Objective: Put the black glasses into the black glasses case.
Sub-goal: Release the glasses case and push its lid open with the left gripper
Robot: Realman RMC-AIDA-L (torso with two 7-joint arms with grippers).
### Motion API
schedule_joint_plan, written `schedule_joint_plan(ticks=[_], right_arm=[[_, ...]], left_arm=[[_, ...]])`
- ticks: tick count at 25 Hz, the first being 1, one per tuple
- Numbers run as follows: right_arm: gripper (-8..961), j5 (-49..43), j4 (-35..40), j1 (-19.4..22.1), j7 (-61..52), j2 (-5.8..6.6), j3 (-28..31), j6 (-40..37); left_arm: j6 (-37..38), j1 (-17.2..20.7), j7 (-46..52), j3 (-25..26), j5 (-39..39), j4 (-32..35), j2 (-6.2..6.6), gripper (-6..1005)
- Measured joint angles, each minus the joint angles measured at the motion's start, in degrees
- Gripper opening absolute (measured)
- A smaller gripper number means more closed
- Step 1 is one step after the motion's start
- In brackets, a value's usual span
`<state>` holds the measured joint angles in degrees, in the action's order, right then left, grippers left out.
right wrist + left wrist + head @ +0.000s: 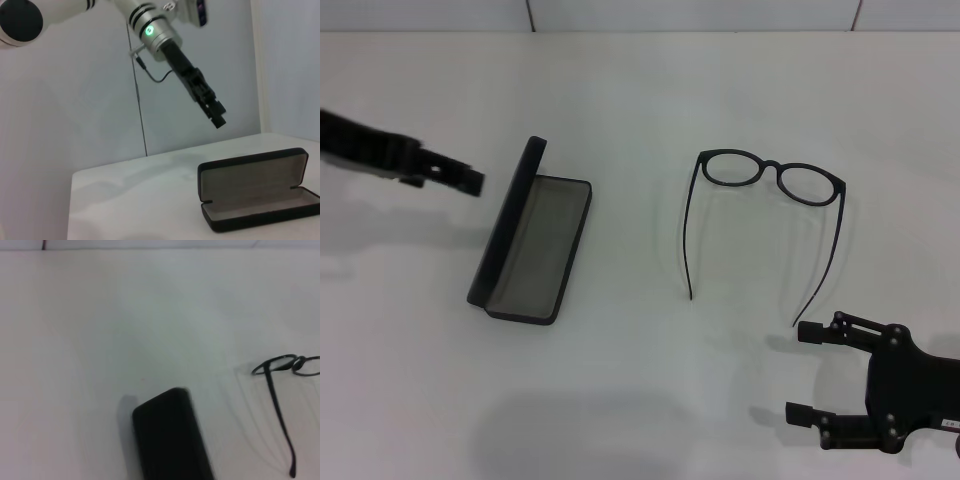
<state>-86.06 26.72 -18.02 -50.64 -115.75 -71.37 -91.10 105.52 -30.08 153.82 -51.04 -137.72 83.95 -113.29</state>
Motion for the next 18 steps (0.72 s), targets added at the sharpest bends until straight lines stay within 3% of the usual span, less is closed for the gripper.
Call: schedule_joint_plan(ticks=[5, 13, 18], right_arm=[[855, 0.01, -0.08, 0.00, 0.01, -0.09, -0.09, 0.16], [855, 0.02, -0.13, -0.21, 0.02, -0.10, -0.56, 0.48], [855, 0.02, -0.77, -0.13, 0.16, -0.09, -0.62, 0.72]], left_arm=[[-0.79, -1.74, 5.28, -5.65, -3.04, 4.66, -2.30, 862], [-4.58, -2.71, 6.52, -10.60, -12.86, 3.16, -5.92, 861], [-6.75, -3.91, 8.21, -11.97, -14.50, -0.34, -6.31, 862]])
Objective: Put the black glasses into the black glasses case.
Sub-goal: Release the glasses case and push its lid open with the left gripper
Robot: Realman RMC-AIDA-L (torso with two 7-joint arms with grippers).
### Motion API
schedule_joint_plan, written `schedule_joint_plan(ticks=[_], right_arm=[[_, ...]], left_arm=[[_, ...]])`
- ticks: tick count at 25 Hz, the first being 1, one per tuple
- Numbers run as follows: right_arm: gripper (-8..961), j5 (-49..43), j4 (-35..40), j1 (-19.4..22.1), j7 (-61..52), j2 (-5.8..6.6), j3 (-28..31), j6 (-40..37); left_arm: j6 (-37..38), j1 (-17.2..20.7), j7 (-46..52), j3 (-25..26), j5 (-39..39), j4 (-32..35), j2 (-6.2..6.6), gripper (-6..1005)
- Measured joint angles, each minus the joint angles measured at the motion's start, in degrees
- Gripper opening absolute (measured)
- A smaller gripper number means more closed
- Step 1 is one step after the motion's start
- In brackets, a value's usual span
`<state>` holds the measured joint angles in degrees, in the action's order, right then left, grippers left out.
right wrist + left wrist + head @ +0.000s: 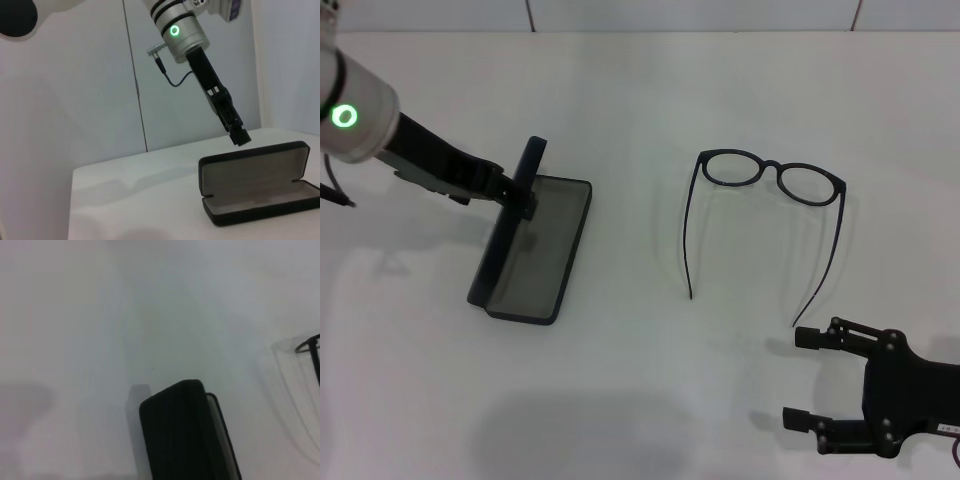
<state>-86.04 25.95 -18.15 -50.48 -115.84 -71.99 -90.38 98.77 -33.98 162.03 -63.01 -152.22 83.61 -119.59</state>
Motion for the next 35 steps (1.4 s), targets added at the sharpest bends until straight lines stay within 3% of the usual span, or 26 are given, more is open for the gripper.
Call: schedule_joint_plan(ticks=[13, 29, 31, 35], right_arm=[[854, 0.00, -1.41, -0.36, 1.23, 0.00, 0.00, 0.51], [854, 0.00, -1.50, -0.40, 1.26, 0.00, 0.00, 1.09], [854, -0.01, -1.52, -0.40, 1.26, 0.00, 0.00, 1.20], [854, 0.00, -1.52, -0.40, 1.26, 0.00, 0.00, 1.26]], left_arm=[[-4.61, -0.59, 2.34, -2.07, -1.29, -5.52, 0.01, 853], [-5.12, -2.04, 2.34, -3.81, -2.26, -8.41, -0.02, 780], [-5.19, -2.19, 2.40, -4.14, -2.27, -8.46, -0.02, 641], [-5.25, -2.56, 2.44, -4.36, -2.55, -8.46, -0.02, 635]])
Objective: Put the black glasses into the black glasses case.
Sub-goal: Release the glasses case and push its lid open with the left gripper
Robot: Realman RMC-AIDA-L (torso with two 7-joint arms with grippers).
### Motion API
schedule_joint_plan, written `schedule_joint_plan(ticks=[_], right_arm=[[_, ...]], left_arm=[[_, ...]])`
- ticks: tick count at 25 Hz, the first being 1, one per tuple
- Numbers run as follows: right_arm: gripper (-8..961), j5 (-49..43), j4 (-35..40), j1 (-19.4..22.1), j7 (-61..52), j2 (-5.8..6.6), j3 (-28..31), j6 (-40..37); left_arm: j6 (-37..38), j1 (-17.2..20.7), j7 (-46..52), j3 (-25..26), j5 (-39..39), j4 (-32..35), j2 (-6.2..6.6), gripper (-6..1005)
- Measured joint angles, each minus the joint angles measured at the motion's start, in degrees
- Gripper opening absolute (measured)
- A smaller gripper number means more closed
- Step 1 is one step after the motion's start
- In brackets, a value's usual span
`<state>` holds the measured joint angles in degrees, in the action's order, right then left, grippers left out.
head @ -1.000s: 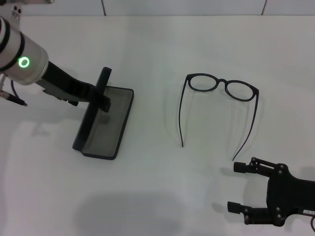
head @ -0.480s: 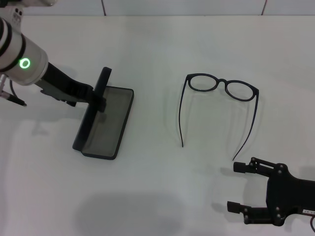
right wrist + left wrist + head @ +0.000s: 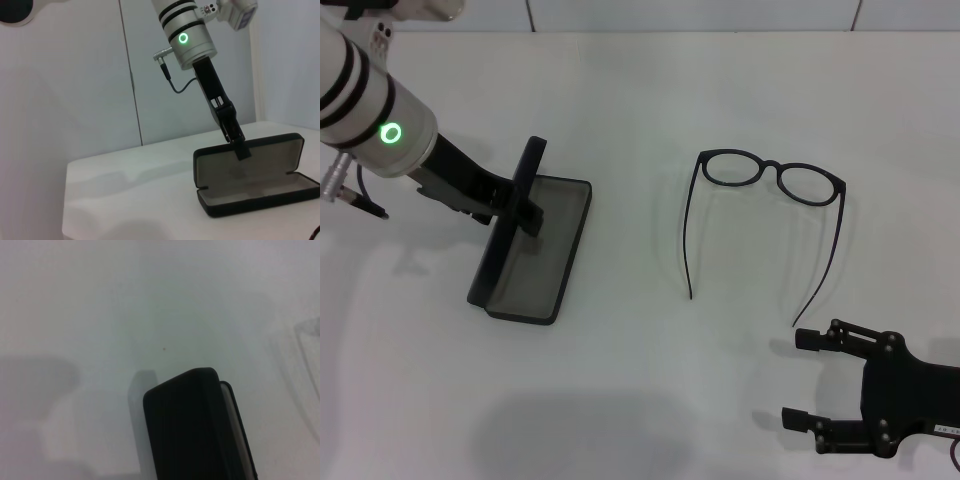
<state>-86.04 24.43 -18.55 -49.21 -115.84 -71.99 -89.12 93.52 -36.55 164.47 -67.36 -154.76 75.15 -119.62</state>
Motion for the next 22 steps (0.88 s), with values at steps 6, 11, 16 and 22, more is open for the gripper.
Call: schedule_joint_plan(ticks=[6, 11, 16, 22], right_arm=[[854, 0.00, 0.00, 0.00, 0.00, 0.00, 0.00, 0.63], [854, 0.00, 0.00, 0.00, 0.00, 0.00, 0.00, 0.73], [854, 0.00, 0.00, 0.00, 0.04, 0.00, 0.00, 0.78], [854, 0.01, 0.00, 0.00, 0.07, 0.00, 0.00, 0.79]], left_arm=[[-0.01, -0.04, 0.00, -0.07, -0.15, 0.00, 0.00, 626], [-0.01, -0.03, 0.00, -0.07, -0.14, 0.00, 0.00, 619], [-0.01, -0.13, -0.03, -0.32, -0.17, 0.16, 0.00, 494], [0.00, -0.23, -0.03, -0.76, -0.20, 0.49, 0.06, 380]])
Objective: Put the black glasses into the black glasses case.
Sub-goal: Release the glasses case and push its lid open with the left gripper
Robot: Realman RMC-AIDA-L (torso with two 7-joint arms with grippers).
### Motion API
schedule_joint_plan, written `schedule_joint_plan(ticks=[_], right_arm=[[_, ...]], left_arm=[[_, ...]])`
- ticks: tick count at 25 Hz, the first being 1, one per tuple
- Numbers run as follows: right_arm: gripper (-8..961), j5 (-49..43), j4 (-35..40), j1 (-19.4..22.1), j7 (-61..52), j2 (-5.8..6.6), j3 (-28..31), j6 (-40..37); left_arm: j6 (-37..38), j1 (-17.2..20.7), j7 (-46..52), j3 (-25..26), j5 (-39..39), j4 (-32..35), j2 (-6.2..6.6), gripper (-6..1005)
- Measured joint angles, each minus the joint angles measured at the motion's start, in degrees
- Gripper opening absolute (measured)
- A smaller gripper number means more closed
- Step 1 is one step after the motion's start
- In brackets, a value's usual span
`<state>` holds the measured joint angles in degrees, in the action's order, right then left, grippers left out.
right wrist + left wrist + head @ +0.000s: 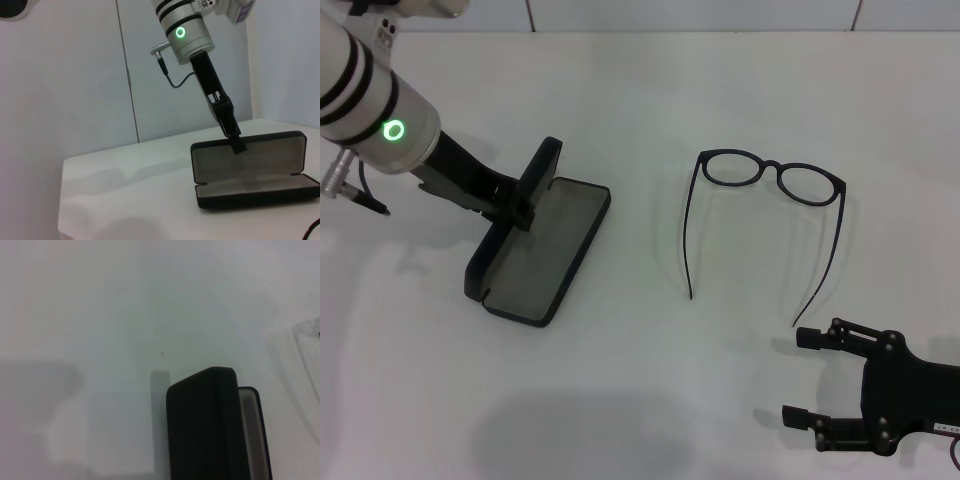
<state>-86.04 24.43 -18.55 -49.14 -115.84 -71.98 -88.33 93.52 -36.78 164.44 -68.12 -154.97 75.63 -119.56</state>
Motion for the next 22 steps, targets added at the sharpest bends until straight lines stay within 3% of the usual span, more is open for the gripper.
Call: schedule_joint_plan(ticks=[22], right_arm=[[853, 0.31, -0.39, 0.02, 0.06, 0.00, 0.30, 0.09]], left_arm=[[0.52, -0.75, -1.45, -2.39, -0.26, 2.30, 0.28, 281]])
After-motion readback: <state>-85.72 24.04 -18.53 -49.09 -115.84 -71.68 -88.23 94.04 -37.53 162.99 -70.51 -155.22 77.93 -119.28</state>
